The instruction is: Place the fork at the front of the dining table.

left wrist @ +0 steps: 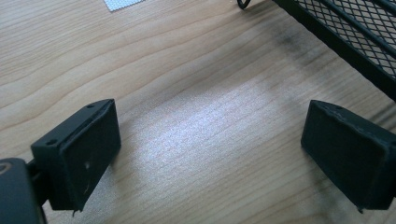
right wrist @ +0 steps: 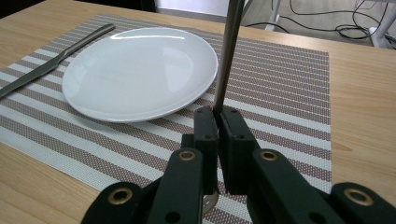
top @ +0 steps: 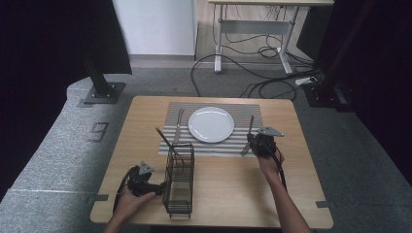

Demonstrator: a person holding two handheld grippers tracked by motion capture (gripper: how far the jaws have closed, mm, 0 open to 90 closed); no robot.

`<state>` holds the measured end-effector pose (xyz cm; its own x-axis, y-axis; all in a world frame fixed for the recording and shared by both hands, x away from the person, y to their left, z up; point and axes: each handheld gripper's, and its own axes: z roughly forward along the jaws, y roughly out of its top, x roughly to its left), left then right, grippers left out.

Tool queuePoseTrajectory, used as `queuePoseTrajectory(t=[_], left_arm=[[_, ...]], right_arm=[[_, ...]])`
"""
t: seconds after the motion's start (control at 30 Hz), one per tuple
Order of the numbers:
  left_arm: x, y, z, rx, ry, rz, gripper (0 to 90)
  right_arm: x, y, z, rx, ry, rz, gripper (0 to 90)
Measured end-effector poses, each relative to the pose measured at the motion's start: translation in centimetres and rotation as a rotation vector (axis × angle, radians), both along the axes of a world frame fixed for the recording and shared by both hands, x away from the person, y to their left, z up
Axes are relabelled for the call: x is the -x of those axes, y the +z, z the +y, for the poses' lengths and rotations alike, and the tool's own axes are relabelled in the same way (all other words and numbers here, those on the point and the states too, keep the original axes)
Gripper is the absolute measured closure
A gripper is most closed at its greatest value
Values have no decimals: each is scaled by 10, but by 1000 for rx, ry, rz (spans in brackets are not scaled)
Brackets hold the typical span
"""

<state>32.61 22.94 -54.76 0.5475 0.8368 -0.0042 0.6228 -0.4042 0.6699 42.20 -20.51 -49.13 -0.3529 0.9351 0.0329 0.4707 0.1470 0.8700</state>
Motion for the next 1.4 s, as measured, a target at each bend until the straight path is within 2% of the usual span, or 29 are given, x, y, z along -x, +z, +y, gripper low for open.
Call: queuePoseTrajectory(t=[0.17,0.4,0.6,0.77,1.07,1.23,1.4], left_arm=[[0,0,0,0,0,0,44],[0,0,0,0,0,0,44],[0,0,0,0,0,0,44],[0,0,0,0,0,0,45],[0,0,0,0,0,1,45],[0,0,0,0,0,1,44],[0,0,0,0,0,0,45]], right_arm=[[-2,-2,0,-2,-1,1,858],[-5,0,-7,-37,-2,-1,866],[-7,5,-14,-54,6,26,866],[-10,1,-13,-49,15,53,866],[-19,-6,-12,-64,-13,43,857],[-30,-13,-17,-114,-44,67,852],[-37,-18,-17,-134,-61,78,849]])
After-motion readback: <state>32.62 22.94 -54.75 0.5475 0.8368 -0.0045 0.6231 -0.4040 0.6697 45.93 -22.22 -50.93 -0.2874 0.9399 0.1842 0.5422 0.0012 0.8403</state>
